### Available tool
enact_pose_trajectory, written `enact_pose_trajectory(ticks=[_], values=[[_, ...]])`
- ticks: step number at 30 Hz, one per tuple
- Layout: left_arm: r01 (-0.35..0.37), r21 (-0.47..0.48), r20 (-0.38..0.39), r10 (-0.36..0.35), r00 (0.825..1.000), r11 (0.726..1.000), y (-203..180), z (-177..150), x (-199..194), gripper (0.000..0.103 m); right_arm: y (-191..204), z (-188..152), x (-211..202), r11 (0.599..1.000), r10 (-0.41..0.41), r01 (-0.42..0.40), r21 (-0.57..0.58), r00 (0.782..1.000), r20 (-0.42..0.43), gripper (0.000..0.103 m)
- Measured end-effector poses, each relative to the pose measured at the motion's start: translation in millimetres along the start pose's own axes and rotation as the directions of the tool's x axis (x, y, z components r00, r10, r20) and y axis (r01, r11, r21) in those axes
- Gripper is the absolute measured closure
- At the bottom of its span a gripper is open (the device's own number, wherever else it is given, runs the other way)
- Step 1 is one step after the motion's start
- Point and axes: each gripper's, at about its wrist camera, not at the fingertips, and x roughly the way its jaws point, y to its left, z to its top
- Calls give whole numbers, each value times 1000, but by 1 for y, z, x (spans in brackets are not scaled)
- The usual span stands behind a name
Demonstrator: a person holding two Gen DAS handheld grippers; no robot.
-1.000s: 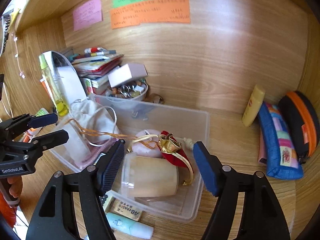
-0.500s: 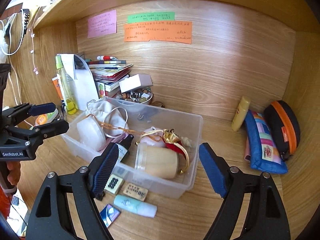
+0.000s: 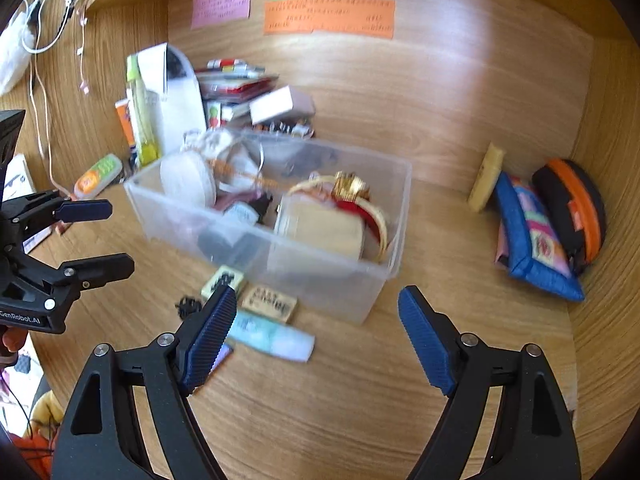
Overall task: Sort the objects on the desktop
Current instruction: 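Move the left tool to the black hair clip while the right tool approaches the light blue bottle, then grasp the black hair clip with the left tool while the right tool grasps the light blue bottle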
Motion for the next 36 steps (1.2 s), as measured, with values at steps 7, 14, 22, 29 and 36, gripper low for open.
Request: enact_pose_trajectory(ticks=[7,14,22,29,36], values=[[44,13,-44,-43,998,999,-11,-5,18,28,5,-14,18,999,29,-31,-29,996,-79,22],[96,49,-107,-91,990,994,-24,-5,41,37,7,-20,27,998,62,-62,2,992,-113,22],[134,85,-151,-121,981,987,-30,-8,56,55,14,-17,42,995,86,-79,54,983,-159,22],[148,98,-151,-132,980,984,-23,-2,64,70,19,-16,49,997,72,-65,49,982,-174,22],[187,80,-148,-174,974,979,-18,-3,61,81,19,-14,58,995,73,-60,76,977,-198,22]])
